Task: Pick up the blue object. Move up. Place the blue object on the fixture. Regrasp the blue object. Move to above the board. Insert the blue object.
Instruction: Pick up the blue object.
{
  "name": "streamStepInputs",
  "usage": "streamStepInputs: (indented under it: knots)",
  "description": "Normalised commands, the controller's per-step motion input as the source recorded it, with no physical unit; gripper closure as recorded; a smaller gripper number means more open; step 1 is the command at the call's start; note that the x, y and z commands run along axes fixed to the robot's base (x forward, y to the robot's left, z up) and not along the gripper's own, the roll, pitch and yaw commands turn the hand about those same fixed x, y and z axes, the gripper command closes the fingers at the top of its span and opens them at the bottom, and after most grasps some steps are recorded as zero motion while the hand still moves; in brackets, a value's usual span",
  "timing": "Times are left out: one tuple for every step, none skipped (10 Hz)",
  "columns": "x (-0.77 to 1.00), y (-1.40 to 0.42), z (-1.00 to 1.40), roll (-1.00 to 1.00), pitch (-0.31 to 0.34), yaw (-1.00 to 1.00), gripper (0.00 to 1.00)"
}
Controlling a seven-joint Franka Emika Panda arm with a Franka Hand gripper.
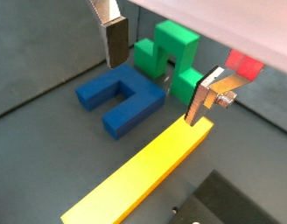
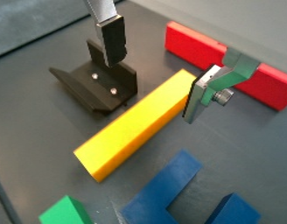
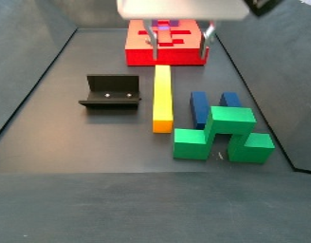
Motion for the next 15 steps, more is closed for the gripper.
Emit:
streamStepInputs:
  knots:
    - [-0.2, 0.0, -0.81, -0.11, -0.144, 0.0, 0.0]
    - [-0.2, 0.0, -0.77, -0.13, -0.144, 0.0, 0.0]
    - [-0.17, 0.0, -0.69, -0.18, -0.144, 0.0, 0.0]
    - [-0.23, 0.0, -0.66, -0.21, -0.124, 0.0, 0.0]
    - [-0.33, 0.0, -0.6, -0.26, -0.106, 0.0, 0.0]
    - [-0.37, 0.01, -0.57, -0.28, -0.097, -0.01, 0.0]
    - [-0.35, 0.05, -0.54, -0.3, -0.086, -0.01, 0.0]
    - [-0.2, 0.03, -0.37, -0.22, -0.1, 0.0, 0.0]
    - [-0.09, 0.08, -0.13, -0.11, -0.039, -0.04, 0.0]
    - [-0.12, 0.13, -0.19, -0.15, -0.056, 0.0, 0.0]
    - [-0.03, 0.09, -0.17, -0.09, -0.043, 0.0, 0.0]
    - [-0.05, 0.07, -0.17, -0.09, -0.043, 0.0, 0.0]
    - [-0.05, 0.0, -0.18, -0.1, -0.043, 0.0, 0.0]
    - [-0.02, 0.0, -0.14, -0.12, -0.041, 0.0, 0.0]
    - [0.0, 0.0, -0.13, -0.12, -0.044, 0.0, 0.0]
